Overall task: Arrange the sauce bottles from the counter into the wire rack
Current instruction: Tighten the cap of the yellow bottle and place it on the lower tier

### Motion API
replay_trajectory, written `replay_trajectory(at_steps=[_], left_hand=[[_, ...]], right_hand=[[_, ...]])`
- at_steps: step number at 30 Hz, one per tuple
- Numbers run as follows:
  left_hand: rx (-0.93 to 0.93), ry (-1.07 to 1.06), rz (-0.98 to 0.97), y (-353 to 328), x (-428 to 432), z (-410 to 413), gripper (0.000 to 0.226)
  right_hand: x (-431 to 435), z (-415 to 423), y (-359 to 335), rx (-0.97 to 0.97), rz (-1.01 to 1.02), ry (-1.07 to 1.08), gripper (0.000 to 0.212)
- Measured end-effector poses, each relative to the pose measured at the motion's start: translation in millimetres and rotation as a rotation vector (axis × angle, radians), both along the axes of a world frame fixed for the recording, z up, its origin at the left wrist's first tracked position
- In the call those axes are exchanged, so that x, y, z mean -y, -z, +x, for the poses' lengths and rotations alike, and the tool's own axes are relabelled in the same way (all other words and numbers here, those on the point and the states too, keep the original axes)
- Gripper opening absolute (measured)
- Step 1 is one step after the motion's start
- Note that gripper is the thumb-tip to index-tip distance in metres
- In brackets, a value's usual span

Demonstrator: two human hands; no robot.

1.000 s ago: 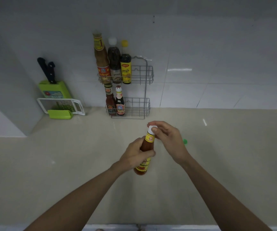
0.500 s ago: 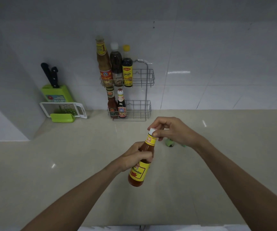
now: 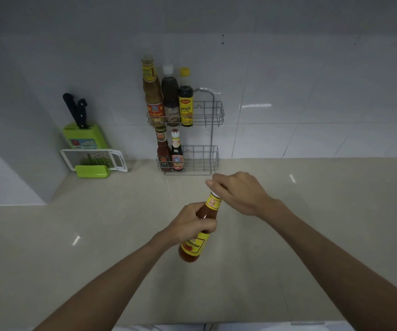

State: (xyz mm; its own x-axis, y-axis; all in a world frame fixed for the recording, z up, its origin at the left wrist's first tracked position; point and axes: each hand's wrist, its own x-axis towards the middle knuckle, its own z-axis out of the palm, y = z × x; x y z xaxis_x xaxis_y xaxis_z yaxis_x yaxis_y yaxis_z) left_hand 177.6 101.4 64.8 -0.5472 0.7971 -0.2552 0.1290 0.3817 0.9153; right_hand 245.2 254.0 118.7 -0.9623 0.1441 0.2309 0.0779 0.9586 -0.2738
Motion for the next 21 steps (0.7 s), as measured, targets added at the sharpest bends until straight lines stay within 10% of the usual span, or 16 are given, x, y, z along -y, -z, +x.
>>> replay_trajectory(at_steps=[3,8,15,21], left_hand=[[0.013,0.115,0.024,-5,5,-10,0.024],[-0.478,-0.243,-0.142,-3,-4,5,0.028],[0.065,0.102,0.051,-9,10,-12,0.02],[-0.412,-0.222,-0.109,-7,-4,4,0.025]], right_hand=[[-11,6,-9,-0.014,0.209,-0.186,0.041],[14,-10,-6,0.222,0.184,0.21,0.023],[6,-2,-16,-0.014,0.207,-0.17,0.045],[22,-20,-15,0.221,0.14,0.24,0.025]])
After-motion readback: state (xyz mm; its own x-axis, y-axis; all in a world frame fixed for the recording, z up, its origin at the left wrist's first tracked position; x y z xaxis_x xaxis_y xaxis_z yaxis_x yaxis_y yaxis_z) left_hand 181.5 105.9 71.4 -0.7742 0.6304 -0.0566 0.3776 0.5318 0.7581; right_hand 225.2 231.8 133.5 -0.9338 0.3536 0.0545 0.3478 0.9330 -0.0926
